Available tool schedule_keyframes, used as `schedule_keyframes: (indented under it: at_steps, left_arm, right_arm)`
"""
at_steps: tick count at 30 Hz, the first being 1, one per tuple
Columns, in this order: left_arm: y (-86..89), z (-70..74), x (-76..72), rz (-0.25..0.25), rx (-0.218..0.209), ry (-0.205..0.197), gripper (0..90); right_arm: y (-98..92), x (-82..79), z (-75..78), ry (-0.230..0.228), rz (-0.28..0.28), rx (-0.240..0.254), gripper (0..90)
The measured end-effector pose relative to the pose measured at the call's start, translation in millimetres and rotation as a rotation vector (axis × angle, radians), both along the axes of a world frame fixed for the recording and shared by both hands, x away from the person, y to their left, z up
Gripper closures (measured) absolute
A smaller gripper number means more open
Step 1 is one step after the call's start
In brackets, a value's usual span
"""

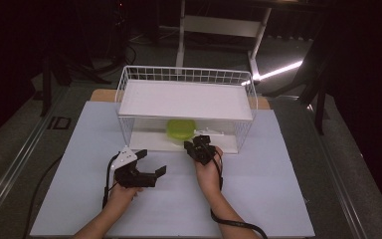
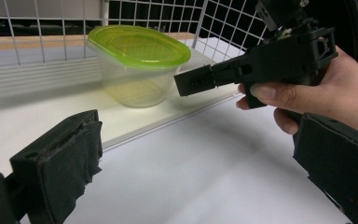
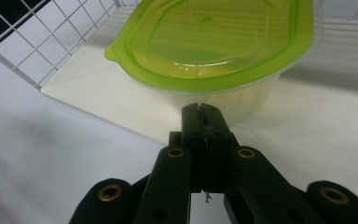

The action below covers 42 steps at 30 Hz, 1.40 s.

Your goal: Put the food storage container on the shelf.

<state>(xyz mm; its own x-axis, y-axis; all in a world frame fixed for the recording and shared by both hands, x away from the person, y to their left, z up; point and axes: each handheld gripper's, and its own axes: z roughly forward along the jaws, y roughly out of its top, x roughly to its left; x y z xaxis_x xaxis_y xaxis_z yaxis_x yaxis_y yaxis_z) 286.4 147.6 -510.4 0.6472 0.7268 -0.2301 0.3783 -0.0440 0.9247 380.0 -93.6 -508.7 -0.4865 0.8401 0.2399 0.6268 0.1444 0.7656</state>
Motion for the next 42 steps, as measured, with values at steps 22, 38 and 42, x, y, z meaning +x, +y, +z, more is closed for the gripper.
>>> schedule_keyframes:
  at_steps: [22, 38, 42]
  left_arm:
    - [12.8, 15.3, -18.2, -0.045, -0.001, -0.026, 2.0]
    - [29.2, 26.4, -45.5, -0.076, -0.011, -0.037, 2.0]
    - [33.3, 26.4, -51.4, -0.084, -0.005, -0.041, 2.0]
  right_arm:
    - [-12.9, -55.1, 14.2, -0.045, 0.111, 0.040, 58.1]
    - [-28.6, -82.3, 30.1, -0.134, 0.213, 0.086, 15.7]
    - [-36.8, -88.8, 30.0, -0.141, 0.208, 0.072, 15.8]
